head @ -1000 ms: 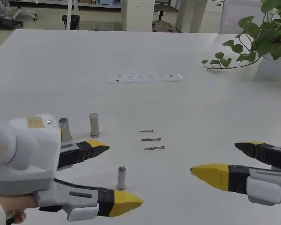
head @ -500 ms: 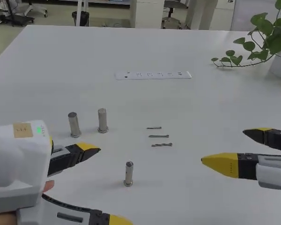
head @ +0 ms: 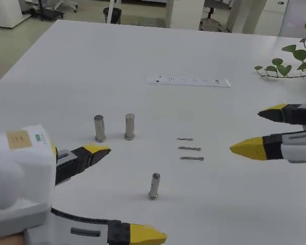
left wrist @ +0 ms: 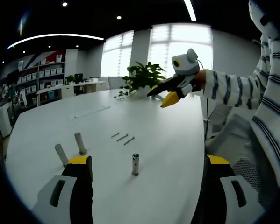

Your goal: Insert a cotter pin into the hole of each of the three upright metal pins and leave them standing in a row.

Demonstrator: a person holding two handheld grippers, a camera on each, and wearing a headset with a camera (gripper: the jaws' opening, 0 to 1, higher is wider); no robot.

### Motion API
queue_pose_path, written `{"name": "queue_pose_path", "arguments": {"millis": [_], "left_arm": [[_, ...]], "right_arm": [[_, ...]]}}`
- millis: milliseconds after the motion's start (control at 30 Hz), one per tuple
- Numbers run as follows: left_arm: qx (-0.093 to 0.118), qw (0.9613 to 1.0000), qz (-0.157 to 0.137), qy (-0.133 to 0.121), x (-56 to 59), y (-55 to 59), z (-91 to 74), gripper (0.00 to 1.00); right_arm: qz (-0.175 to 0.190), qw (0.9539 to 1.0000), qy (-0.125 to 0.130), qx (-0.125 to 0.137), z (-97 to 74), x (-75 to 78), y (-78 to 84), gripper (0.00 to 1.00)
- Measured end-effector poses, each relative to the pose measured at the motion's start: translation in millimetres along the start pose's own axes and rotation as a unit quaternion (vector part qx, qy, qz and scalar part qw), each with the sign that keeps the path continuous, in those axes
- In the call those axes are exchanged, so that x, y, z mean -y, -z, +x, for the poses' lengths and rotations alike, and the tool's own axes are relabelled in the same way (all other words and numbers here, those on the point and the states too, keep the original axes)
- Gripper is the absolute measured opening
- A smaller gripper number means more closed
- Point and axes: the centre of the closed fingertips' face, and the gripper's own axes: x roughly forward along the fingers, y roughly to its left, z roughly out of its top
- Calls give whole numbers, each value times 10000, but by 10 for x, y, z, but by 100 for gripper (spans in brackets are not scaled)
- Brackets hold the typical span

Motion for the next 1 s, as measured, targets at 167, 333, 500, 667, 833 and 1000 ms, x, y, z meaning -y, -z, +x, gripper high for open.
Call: {"name": "queue_pose_path", "arguments": {"millis": [167,333,500,667,833,1000], "left_arm": [[45,9999,-38,-126,-23,-75,-39,99],[115,9995,-152,-244,-39,-116,-101,99],[126,9990,-207,-375,-53,-64,-125,98],[140,9981,-396,-447,-57,-20,-121,97],[191,9973,-504,-502,-50,-14,-116,96],[173,9968,-533,-563,-51,7,-104,96]], "right_arm": [[-479,9977,-475,-111,233,-25,-142,44],[-1072,9892,-796,-606,533,5,-137,40],[-1846,9720,-907,-1135,792,95,-84,24],[-2179,9569,-1239,-1469,1014,143,-12,18],[-2361,9453,-1327,-1817,1204,259,91,13],[-2463,9310,-1579,-2185,1329,301,272,7]]}}
